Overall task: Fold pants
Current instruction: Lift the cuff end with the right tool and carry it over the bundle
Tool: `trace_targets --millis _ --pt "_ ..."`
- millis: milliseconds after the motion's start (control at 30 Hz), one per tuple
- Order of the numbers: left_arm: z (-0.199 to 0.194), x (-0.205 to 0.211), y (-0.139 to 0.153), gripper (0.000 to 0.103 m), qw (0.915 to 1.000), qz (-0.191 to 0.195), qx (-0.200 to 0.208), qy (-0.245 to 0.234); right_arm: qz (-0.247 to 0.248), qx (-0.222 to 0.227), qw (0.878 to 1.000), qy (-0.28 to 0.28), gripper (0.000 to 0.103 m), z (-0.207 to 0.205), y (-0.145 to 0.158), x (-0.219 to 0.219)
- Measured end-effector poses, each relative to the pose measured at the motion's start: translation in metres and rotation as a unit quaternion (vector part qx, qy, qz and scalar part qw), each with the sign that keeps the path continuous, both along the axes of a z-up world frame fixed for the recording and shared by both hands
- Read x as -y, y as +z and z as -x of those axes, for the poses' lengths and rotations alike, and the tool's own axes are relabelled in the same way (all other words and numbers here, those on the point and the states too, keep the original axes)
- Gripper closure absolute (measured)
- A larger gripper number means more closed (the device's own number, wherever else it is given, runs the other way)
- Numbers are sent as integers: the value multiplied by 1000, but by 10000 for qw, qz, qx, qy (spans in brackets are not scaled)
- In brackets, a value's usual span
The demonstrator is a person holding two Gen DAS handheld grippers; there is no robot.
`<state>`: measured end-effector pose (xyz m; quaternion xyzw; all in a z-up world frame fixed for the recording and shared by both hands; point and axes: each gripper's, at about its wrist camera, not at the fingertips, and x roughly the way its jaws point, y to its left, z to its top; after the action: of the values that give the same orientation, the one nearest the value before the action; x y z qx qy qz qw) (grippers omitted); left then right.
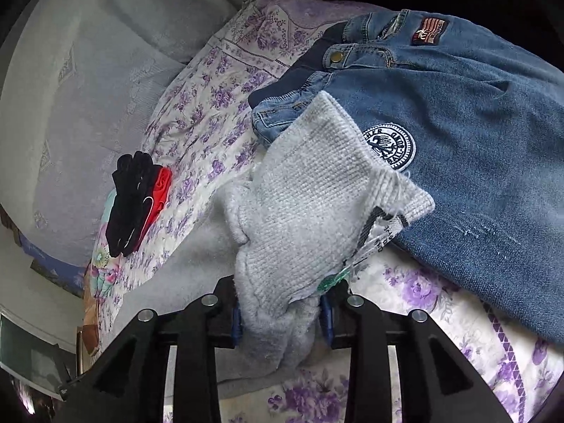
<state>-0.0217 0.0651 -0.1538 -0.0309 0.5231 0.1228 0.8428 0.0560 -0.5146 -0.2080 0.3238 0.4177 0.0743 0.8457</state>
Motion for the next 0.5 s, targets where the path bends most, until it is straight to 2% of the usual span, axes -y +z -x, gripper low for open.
trace_targets --millis 133,267,400,500 --pt "-8 23 5 5 9992 -398 -49 27 -79 -74 9999 -68 70 1 -11 2" --pt "-2 26 41 5 9982 -302 500 112 -50 -84 9999 -50 70 2 -10 1" --pt "-11 52 53 5 9975 -238 602 -275 27 -92 9999 -63 70 1 -7 -1" --pt "-23 80 34 5 9963 -59 338 -785 62 -101 9999 -89 70 2 -6 -3"
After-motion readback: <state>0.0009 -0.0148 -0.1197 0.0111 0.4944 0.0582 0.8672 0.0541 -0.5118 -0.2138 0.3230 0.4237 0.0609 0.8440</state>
